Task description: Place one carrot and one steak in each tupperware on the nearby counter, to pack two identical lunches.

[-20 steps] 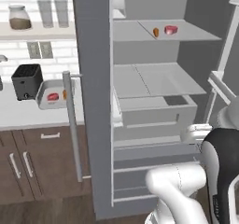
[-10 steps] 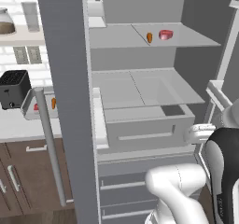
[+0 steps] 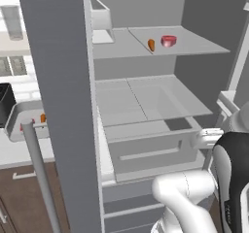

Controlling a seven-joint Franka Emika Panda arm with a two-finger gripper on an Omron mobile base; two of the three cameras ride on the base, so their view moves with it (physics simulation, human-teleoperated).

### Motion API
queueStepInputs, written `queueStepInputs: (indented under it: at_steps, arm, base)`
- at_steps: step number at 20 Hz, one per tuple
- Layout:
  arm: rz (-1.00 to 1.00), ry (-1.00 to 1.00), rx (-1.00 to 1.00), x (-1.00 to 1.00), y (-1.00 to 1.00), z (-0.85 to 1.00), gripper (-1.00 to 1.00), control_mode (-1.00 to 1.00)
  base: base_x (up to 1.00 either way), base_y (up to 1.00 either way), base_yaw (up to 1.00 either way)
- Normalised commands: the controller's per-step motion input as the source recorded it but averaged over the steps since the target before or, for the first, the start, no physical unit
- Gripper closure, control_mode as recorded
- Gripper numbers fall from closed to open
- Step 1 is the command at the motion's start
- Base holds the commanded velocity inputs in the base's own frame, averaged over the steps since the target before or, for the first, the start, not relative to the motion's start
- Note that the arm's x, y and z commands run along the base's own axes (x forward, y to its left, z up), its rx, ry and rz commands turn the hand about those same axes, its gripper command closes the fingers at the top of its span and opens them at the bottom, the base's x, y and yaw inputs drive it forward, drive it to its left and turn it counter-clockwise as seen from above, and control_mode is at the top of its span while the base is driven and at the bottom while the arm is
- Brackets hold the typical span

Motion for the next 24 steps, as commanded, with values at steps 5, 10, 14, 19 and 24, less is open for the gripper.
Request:
queueStepInputs:
  at_steps: [5,10,14,19,24]
  arm:
    - [0.00,0.00,0.00,0.00,0.00,0.00,-1.00,-1.00]
    - [0.00,-0.08,-0.01,0.00,0.07,0.08,-1.00,-1.00]
    - [0.06,-0.33,-0.05,0.00,0.18,0.50,-1.00,-1.00]
    - [0.01,-0.26,-0.05,0.02,0.06,0.69,-1.00,-1.00]
    - [-0.02,-0.04,0.04,0.18,-0.01,0.55,-1.00,-1.00]
  base:
    - [0.06,0.08,-0.03]
    - [0.00,0.00,0.00]
    - [0.00,0.00,0.00]
    - [0.00,0.00,0.00]
    - [0.00,0.00,0.00]
